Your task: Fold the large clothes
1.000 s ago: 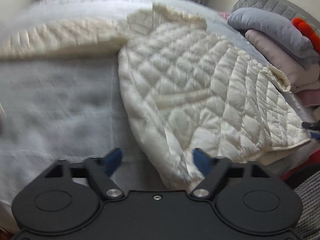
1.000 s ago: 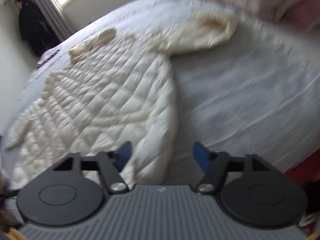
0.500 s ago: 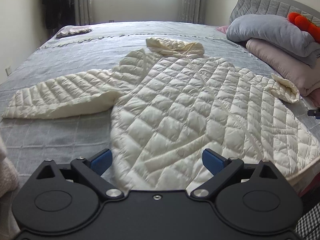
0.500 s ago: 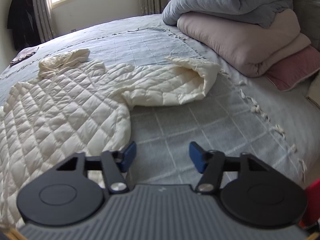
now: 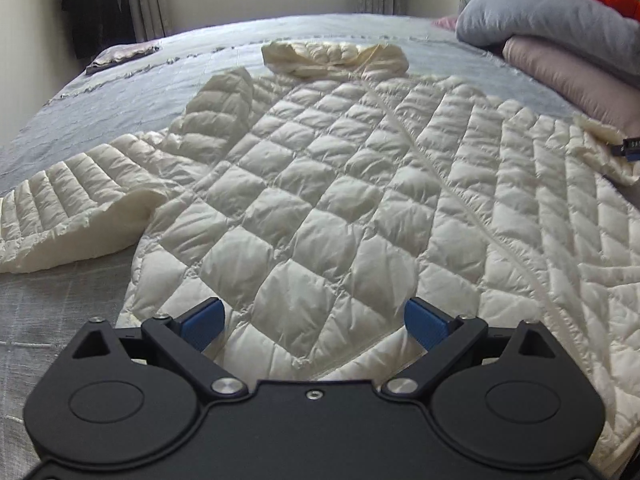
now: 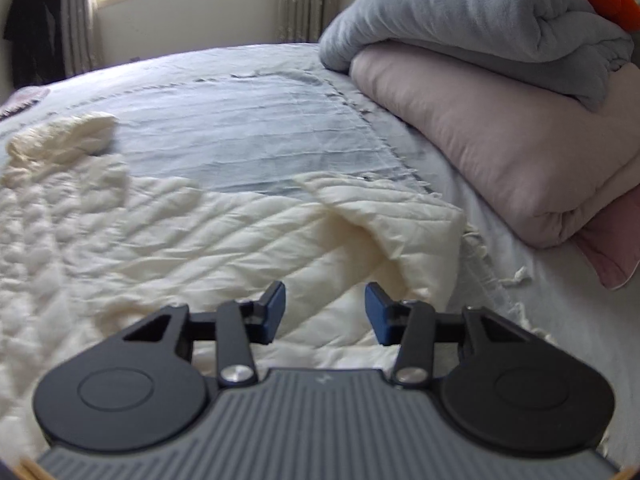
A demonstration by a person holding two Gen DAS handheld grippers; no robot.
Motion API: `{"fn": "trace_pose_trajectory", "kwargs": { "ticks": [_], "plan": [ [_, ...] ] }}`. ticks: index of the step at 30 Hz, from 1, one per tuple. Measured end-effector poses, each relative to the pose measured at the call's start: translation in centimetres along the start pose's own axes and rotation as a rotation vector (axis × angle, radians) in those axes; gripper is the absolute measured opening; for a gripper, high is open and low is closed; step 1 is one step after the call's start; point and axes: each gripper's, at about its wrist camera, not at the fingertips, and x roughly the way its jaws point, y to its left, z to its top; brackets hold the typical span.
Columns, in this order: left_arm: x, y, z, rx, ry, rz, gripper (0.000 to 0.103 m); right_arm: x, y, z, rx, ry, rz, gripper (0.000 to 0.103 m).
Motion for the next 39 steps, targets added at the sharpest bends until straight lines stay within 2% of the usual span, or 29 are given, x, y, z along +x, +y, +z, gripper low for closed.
{"fn": "trace_pose_trajectory", "kwargs": {
  "ticks": [2,4,8,11,12,13,15,18,20,23,25,27,29,31,33,34,35,36,37,38,39],
  "plan": [
    [0.7,0.2,-0.4,-0.003,0.017,-0.008,0.098,1.4,-1.5,0.0,-0.013,-0.007,-0.077,0.042],
    [1.0,0.7,-0.9,-0.015,0.012,-0.026,0.101,1.9,-3.6,-0.3,0.008,-0.018,-0.115,0.042],
    [1.1,1.2,-1.1,-0.019,0.007,-0.053,0.103,1.8,-9.7,-1.3,0.201,-0.009,-0.052,0.042],
    [1.1,1.4,-0.9,-0.008,0.013,-0.071,0.103,1.5,-12.9,-3.0,0.273,0.018,-0.119,0.047],
    [0.9,1.6,-0.8,-0.003,0.019,-0.081,0.103,1.3,-13.7,-3.6,0.289,0.032,-0.128,0.057],
    [0.7,1.8,-0.6,0.002,0.024,-0.090,0.103,1.0,-14.5,-4.2,0.305,0.048,-0.146,0.060],
    [0.1,2.7,0.0,0.004,0.025,-0.090,0.103,0.2,-15.6,-5.1,0.312,0.063,-0.143,0.061],
    [-1.2,5.3,1.1,-0.033,-0.030,0.013,0.103,-1.4,-16.7,-5.3,0.326,0.051,-0.102,0.069],
    [-1.6,8.5,1.7,-0.093,-0.058,0.081,0.103,-1.9,-17.1,-5.0,0.347,0.036,-0.063,0.075],
    [-0.6,15.4,2.5,-0.257,-0.062,0.220,0.103,-1.3,-16.9,-4.3,0.384,0.034,-0.017,0.078],
    [0.3,20.4,2.6,-0.401,-0.071,0.332,0.103,-0.2,-16.5,-3.8,0.403,0.042,-0.014,0.078],
    [1.4,24.9,2.5,-0.537,-0.080,0.410,0.102,0.9,-15.9,-3.3,0.419,0.051,-0.017,0.078],
    [2.8,28.3,2.6,-0.620,-0.081,0.477,0.101,1.7,-15.1,-3.0,0.432,0.057,-0.029,0.078],
    [4.2,30.5,2.7,-0.656,-0.079,0.554,0.099,2.5,-14.3,-2.8,0.434,0.051,-0.058,0.077],
    [5.3,32.6,2.5,-0.724,-0.088,0.583,0.071,3.5,-13.7,-2.5,0.439,0.051,-0.099,0.076],
    [5.7,33.4,2.3,-0.765,-0.101,0.573,0.068,3.9,-13.5,-2.5,0.447,0.049,-0.113,0.073],
    [5.9,33.8,2.2,-0.789,-0.127,0.572,0.054,4.3,-13.3,-2.4,0.459,0.041,-0.132,0.071],
    [6.0,33.8,2.3,-0.782,-0.144,0.571,0.029,4.9,-13.2,-2.3,0.470,0.029,-0.155,0.061],
    [5.9,33.7,2.4,-0.769,-0.157,0.551,0.017,5.2,-12.9,-2.3,0.478,0.017,-0.174,0.046],
    [5.3,33.2,2.4,-0.783,-0.187,0.575,0.010,5.0,-13.1,-2.4,0.481,0.003,-0.193,0.035],
    [4.5,32.2,2.2,-0.789,-0.215,0.652,0.008,5.0,-12.9,-2.4,0.479,-0.005,-0.207,0.021]
  ]
}}
